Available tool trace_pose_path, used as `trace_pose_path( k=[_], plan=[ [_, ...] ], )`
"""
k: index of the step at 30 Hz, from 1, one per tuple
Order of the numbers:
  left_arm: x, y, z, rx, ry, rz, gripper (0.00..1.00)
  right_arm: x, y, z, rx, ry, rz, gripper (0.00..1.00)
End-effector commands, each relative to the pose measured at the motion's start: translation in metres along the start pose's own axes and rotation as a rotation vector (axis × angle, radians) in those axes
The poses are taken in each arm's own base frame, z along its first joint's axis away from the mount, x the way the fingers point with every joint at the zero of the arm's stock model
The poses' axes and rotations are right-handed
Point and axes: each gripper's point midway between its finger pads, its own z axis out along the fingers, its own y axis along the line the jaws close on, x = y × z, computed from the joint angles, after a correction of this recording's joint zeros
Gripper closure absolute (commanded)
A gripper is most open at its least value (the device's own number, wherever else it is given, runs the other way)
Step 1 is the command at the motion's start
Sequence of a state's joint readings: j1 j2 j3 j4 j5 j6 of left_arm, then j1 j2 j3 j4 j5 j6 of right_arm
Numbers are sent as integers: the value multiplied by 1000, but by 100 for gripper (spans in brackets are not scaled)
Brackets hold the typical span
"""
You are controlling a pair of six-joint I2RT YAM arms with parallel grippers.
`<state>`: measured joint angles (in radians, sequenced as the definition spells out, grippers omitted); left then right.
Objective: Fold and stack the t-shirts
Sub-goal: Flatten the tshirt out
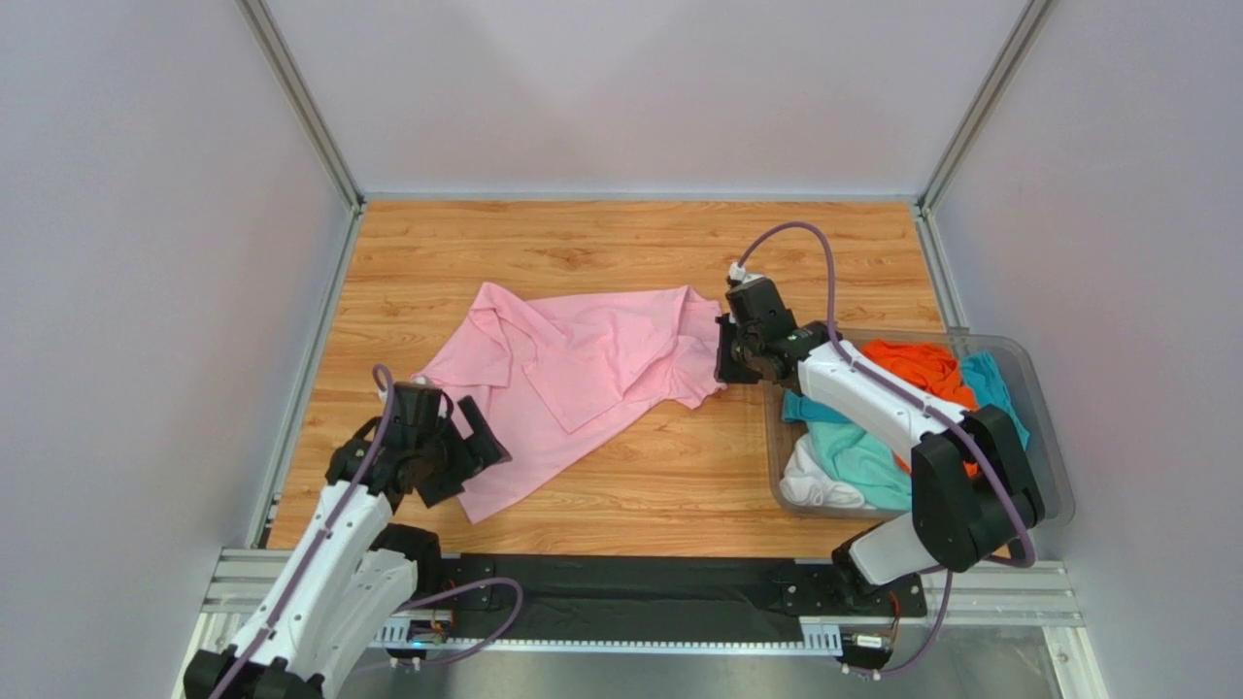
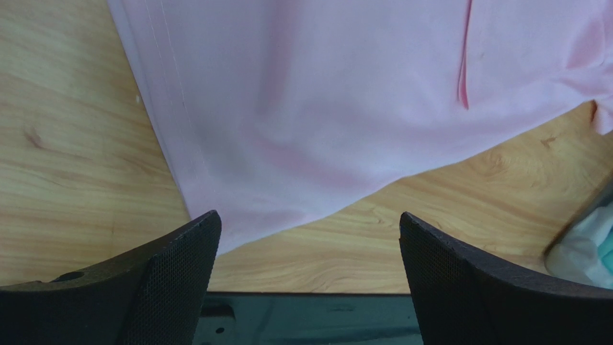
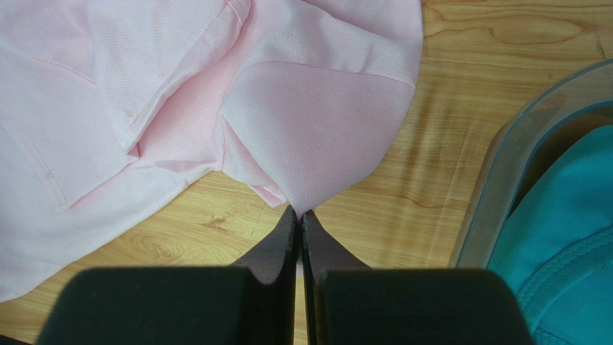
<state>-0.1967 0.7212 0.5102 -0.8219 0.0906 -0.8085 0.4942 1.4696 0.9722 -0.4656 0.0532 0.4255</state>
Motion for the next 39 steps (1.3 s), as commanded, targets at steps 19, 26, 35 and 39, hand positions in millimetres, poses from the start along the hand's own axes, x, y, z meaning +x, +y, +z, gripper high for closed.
trace_pose_path(
  k=[19, 26, 35, 39],
  plan=[
    [49, 35, 11, -201, 162, -165, 23, -5, 7, 6, -26, -9, -5, 100],
    [50, 45, 12, -299, 181, -153, 25, -5, 5, 7, -16, -11, -5, 100],
    [47, 46, 18, -433, 210, -37, 61, -3, 2, 10, -1, -1, -8, 100],
    [47, 45, 19, -447, 216, -14, 96, -3, -1, 9, 12, -5, -8, 100]
  ],
)
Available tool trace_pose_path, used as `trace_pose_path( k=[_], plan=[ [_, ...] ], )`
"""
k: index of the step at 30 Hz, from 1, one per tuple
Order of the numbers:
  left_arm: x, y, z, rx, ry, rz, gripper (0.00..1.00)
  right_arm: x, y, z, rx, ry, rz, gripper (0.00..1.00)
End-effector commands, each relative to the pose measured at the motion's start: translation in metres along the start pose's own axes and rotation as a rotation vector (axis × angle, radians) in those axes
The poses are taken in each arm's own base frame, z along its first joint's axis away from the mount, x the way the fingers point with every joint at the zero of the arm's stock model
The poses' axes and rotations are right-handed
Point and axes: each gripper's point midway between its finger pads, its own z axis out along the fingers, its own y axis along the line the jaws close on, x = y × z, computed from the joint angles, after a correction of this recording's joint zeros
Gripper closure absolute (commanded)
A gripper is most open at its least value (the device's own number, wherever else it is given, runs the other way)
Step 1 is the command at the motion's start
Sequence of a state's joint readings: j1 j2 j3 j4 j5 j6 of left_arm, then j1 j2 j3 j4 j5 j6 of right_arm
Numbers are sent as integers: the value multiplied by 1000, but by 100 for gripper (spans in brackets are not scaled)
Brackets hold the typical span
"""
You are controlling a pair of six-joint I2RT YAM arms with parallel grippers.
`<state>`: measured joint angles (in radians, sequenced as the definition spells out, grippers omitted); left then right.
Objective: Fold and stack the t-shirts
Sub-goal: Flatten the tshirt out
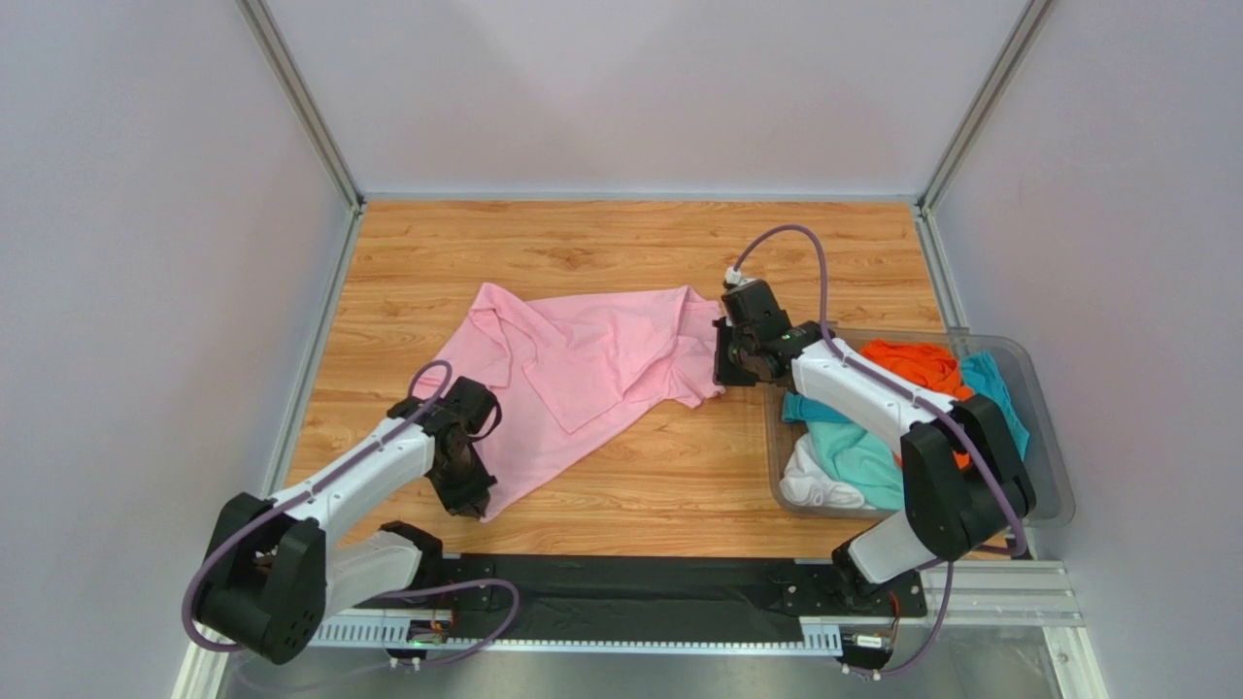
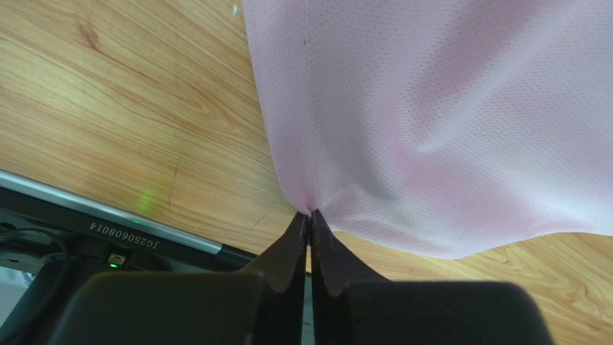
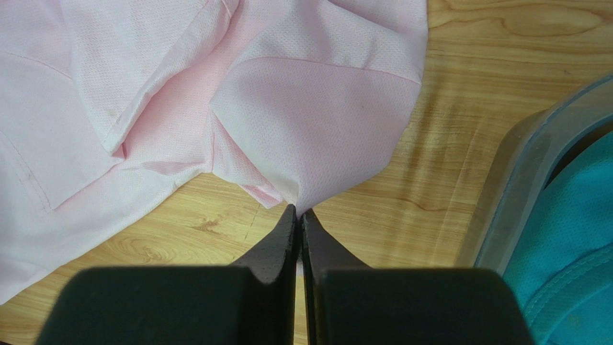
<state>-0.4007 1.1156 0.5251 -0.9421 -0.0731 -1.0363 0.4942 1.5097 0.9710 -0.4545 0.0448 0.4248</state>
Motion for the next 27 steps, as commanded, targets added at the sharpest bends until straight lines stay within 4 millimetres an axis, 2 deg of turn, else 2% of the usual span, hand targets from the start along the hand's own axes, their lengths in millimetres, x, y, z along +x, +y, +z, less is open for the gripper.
trace_pose_path(
  k=[1, 5, 8, 11, 12, 13, 14, 15, 17, 18, 20, 21, 23, 24, 25, 26, 27],
  plan=[
    [-8, -5, -6, 4, -34, 9, 100, -11, 1, -4, 3, -42, -5, 100],
    [-11, -16, -10, 82, -57, 44, 100, -11, 1, -9, 1, -44, -8, 100],
    [-22, -26, -27, 170, -132, 63, 100, -16, 5, -21, -18, -63, -13, 100],
    [-38, -40, -60, 301, -249, 71, 100, -24, 13, -39, -66, -95, -20, 100],
    [-44, -45, -77, 367, -308, 67, 100, -26, 17, -46, -82, -103, -22, 100],
    [-51, -48, -97, 411, -359, 68, 100, -36, 21, -60, -103, -143, -24, 100],
    [-57, -49, -110, 436, -404, 64, 100, -39, 22, -68, -110, -155, -25, 100],
    [-64, -50, -139, 496, -471, 63, 100, -43, 31, -84, -161, -180, -31, 100],
    [-71, -46, -171, 549, -554, 54, 100, -55, 38, -107, -192, -224, -43, 100],
    [-76, -45, -199, 589, -607, 56, 100, -61, 42, -124, -216, -265, -48, 100],
    [-81, -40, -230, 638, -685, 48, 100, -76, 50, -154, -255, -325, -54, 100],
    [-84, -37, -257, 685, -739, 49, 100, -84, 53, -175, -279, -372, -57, 100],
    [-87, -30, -284, 728, -801, 32, 100, -100, 60, -209, -315, -445, -62, 100],
    [-88, -26, -308, 769, -846, 22, 100, -105, 63, -227, -335, -481, -66, 100],
    [-88, -22, -322, 793, -876, 16, 100, -108, 65, -238, -353, -501, -72, 100],
    [-89, -18, -335, 814, -907, 7, 100, -118, 69, -261, -376, -544, -76, 100],
    [-88, -11, -360, 860, -958, 0, 100, -121, 71, -275, -390, -570, -79, 100]
  ],
)
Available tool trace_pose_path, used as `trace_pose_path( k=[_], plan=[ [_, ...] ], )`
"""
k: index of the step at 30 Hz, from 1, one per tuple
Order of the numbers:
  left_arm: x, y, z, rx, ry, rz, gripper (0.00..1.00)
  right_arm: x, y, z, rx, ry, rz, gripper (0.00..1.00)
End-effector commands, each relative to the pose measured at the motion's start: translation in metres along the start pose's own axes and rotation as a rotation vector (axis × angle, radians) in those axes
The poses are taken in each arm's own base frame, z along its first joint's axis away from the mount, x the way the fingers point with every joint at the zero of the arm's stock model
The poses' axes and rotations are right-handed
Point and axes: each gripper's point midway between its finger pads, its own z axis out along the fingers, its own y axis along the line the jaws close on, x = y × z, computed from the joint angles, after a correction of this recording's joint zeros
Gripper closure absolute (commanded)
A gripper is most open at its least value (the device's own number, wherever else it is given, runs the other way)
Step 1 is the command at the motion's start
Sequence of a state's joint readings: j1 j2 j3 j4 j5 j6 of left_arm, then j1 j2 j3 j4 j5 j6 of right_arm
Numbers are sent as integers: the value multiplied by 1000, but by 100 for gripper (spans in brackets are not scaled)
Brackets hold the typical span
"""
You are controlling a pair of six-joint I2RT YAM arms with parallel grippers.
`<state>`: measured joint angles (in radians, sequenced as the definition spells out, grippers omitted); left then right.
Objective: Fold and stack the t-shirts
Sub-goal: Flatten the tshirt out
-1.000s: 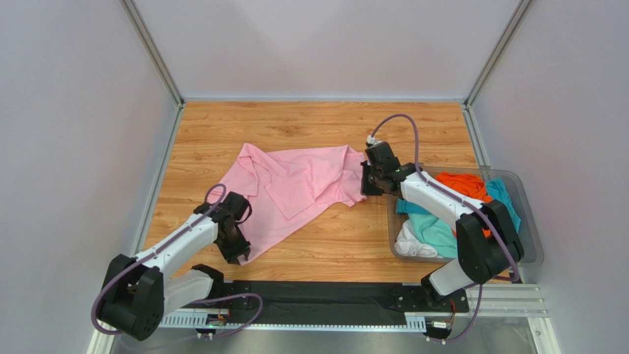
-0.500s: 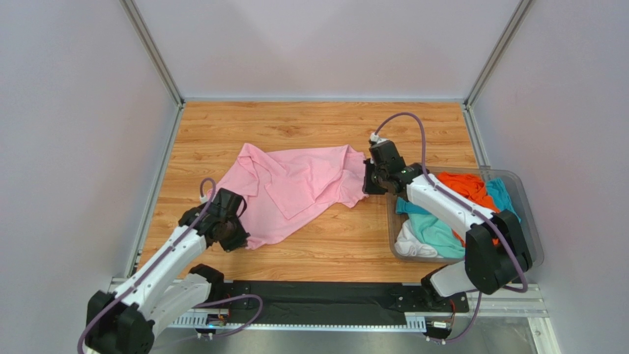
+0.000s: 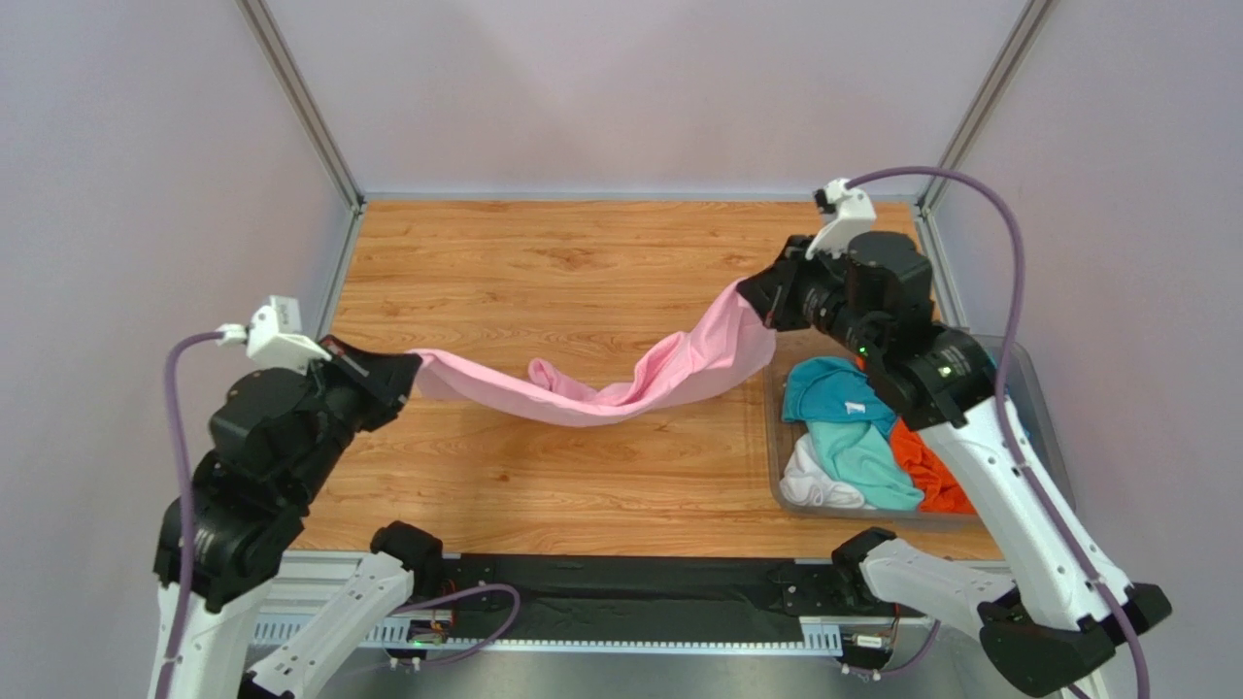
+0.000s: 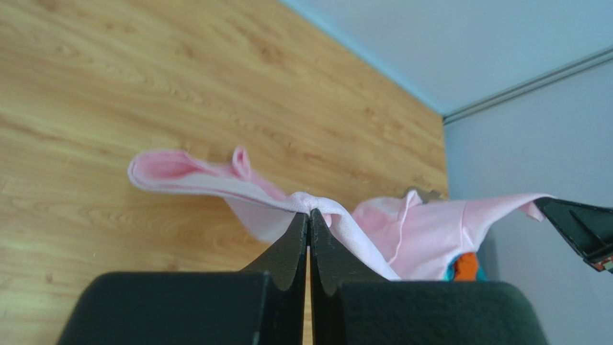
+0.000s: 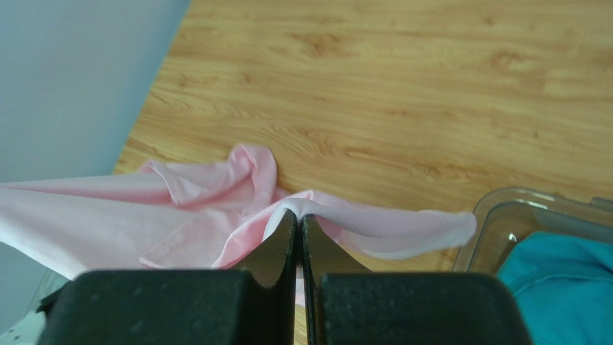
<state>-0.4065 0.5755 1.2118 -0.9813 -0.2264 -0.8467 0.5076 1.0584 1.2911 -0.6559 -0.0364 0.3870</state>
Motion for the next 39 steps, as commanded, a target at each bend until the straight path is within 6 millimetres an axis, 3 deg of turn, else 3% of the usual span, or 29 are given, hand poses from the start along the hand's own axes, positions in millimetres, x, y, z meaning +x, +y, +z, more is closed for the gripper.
trace_pose_path(
  k=[1, 3, 5, 6, 12, 13, 21, 26, 28, 32, 36, 37, 38, 39],
  plan=[
    [-43, -16, -32, 54, -135, 35, 100, -43, 29, -43, -94, -104, -40, 100],
    [-67, -27, -55, 95, -205, 31, 100, -68, 44, -67, -138, -166, -52, 100],
    [-82, -34, -70, 115, -250, 30, 100, -77, 53, -83, -173, -182, -55, 100],
    [-94, -39, -85, 143, -289, 28, 100, -93, 64, -101, -206, -232, -60, 100],
    [-132, -53, -143, 241, -431, 5, 100, -126, 95, -164, -336, -341, -80, 100],
    [-135, -56, -150, 263, -442, 0, 100, -134, 105, -182, -381, -367, -80, 100],
    [-162, -81, -229, 480, -562, 16, 100, -138, 156, -264, -697, -428, -80, 100],
    [-163, -97, -237, 545, -545, 43, 100, -147, 164, -285, -739, -471, -82, 100],
    [-165, -97, -230, 519, -545, 47, 100, -150, 165, -282, -739, -471, -91, 100],
    [-173, -96, -197, 419, -546, 57, 100, -163, 147, -241, -595, -479, -78, 100],
    [-173, -76, -125, 166, -505, 92, 100, -180, 104, -154, -303, -462, -59, 100],
    [-178, -62, -109, 55, -525, 87, 100, -182, 88, -132, -209, -458, -56, 100],
    [-170, -53, -73, -45, -483, 116, 100, -179, 78, -99, -149, -412, -53, 100],
    [-168, -45, -55, -116, -478, 126, 100, -177, 70, -80, -109, -389, -52, 100]
  ],
)
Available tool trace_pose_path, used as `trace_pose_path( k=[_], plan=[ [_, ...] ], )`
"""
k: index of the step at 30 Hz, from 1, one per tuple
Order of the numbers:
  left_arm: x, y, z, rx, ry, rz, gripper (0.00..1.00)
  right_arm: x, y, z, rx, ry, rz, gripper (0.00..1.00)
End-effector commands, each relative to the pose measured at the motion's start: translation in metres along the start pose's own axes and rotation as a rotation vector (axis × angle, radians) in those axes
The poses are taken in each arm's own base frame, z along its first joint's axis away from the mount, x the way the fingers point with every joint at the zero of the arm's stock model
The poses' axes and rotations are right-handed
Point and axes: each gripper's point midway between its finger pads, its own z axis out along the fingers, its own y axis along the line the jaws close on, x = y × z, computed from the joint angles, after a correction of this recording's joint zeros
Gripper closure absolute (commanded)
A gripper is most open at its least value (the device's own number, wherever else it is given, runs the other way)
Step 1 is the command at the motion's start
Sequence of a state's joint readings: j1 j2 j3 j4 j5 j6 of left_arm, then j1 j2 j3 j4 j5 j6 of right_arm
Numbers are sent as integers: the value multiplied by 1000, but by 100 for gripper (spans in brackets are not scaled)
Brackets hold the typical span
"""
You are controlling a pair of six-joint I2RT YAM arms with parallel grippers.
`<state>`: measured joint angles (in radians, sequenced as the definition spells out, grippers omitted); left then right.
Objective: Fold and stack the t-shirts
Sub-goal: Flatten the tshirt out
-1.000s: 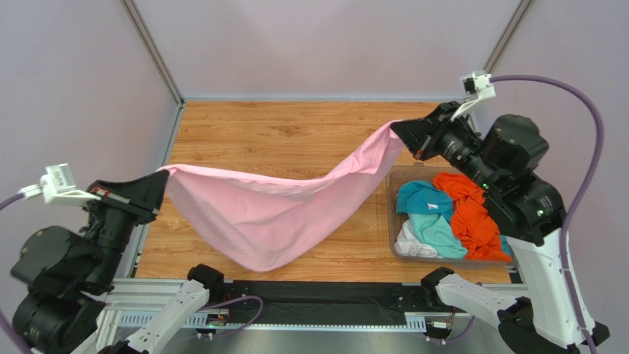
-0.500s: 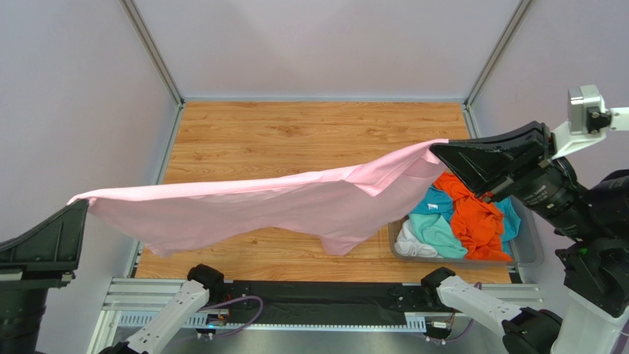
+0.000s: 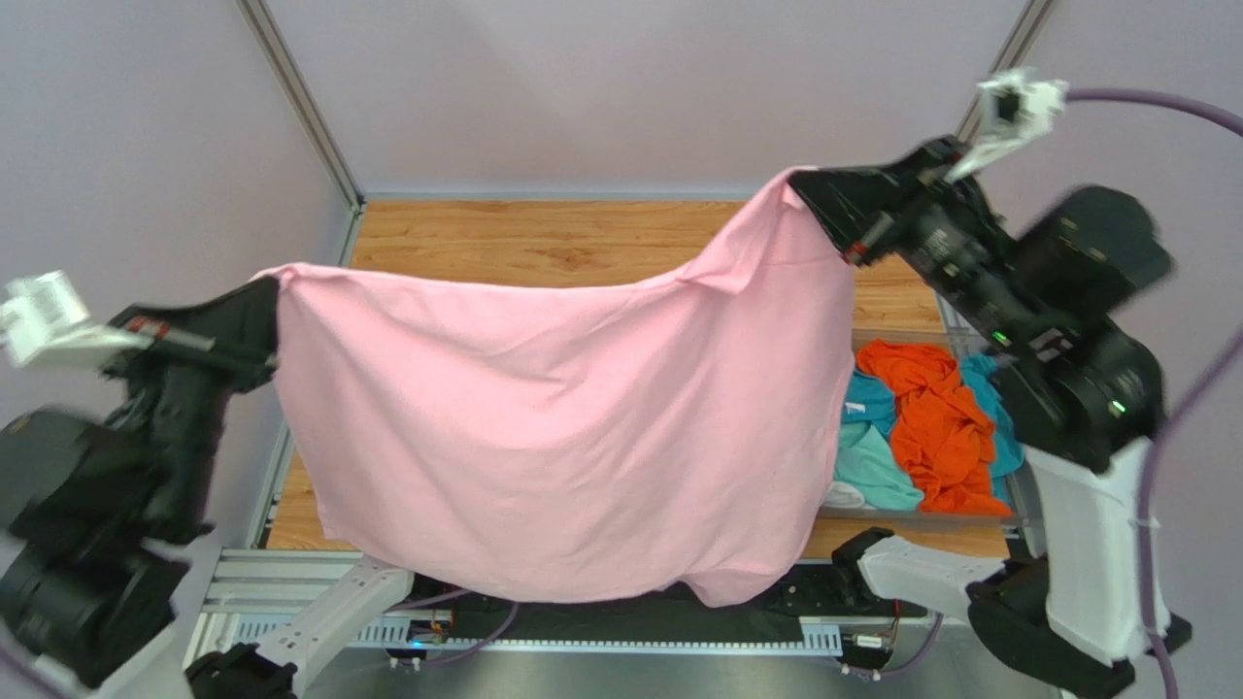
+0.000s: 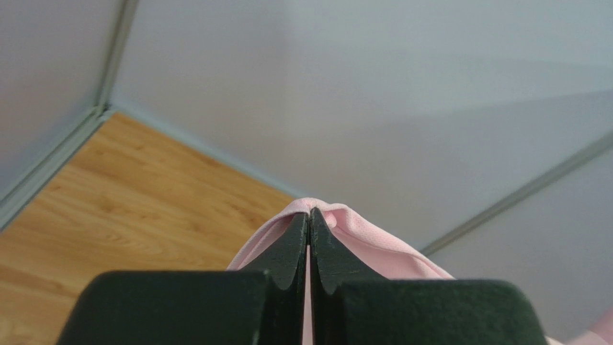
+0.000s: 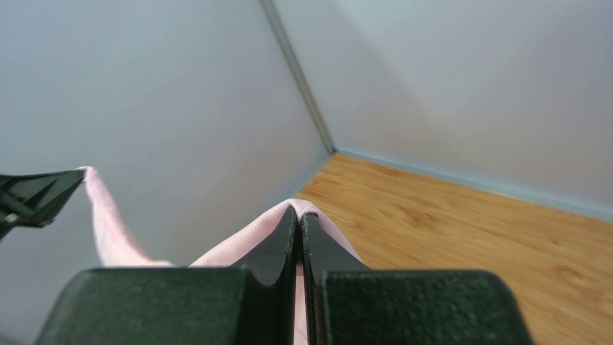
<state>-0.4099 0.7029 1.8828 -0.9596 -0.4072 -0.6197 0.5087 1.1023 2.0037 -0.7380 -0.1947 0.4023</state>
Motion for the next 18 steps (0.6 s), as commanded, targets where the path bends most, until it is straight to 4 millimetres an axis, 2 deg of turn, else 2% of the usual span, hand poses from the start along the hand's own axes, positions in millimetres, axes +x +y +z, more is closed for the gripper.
trace_pose_path(
  k=[1, 2, 3, 4, 5, 6, 7, 8, 10, 11, 12, 13, 14, 15, 16, 17, 18],
  plan=[
    [52, 57, 74, -371, 51, 188, 100, 47, -95, 67, 326, 90, -51, 100],
    [68, 64, 94, -417, 68, 222, 100, 65, -110, 79, 354, 133, -40, 100],
    [89, 77, 108, -471, 104, 268, 100, 85, -140, 98, 408, 178, -25, 100],
    [104, 82, 120, -483, 136, 282, 100, 99, -153, 109, 416, 206, -7, 100],
    [118, 103, 140, -554, 157, 276, 100, 120, -170, 131, 406, 238, 13, 100],
    [139, 121, 151, -591, 213, 271, 100, 140, -193, 138, 432, 270, 47, 100],
    [170, 136, 172, -597, 311, 257, 100, 150, -199, 152, 394, 276, 61, 100],
    [181, 162, 186, -643, 316, 255, 100, 176, -225, 165, 416, 323, 80, 100],
    [214, 186, 209, -642, 387, 254, 100, 207, -248, 179, 422, 372, 103, 100],
    [242, 214, 228, -668, 435, 254, 100, 239, -274, 191, 450, 424, 117, 100],
    [258, 226, 237, -668, 466, 247, 100, 256, -287, 196, 463, 454, 123, 100],
    [276, 234, 247, -648, 510, 229, 100, 261, -296, 204, 463, 461, 122, 100],
    [308, 257, 262, -661, 566, 231, 100, 298, -320, 211, 494, 523, 141, 100],
    [315, 271, 272, -672, 581, 224, 100, 312, -333, 214, 507, 544, 149, 100],
    [346, 298, 278, -707, 660, 219, 100, 319, -341, 224, 498, 548, 157, 100],
    [348, 302, 292, -696, 668, 232, 100, 332, -349, 228, 500, 566, 166, 100],
    [357, 311, 297, -712, 695, 236, 100, 363, -369, 230, 518, 612, 186, 100]
  ],
)
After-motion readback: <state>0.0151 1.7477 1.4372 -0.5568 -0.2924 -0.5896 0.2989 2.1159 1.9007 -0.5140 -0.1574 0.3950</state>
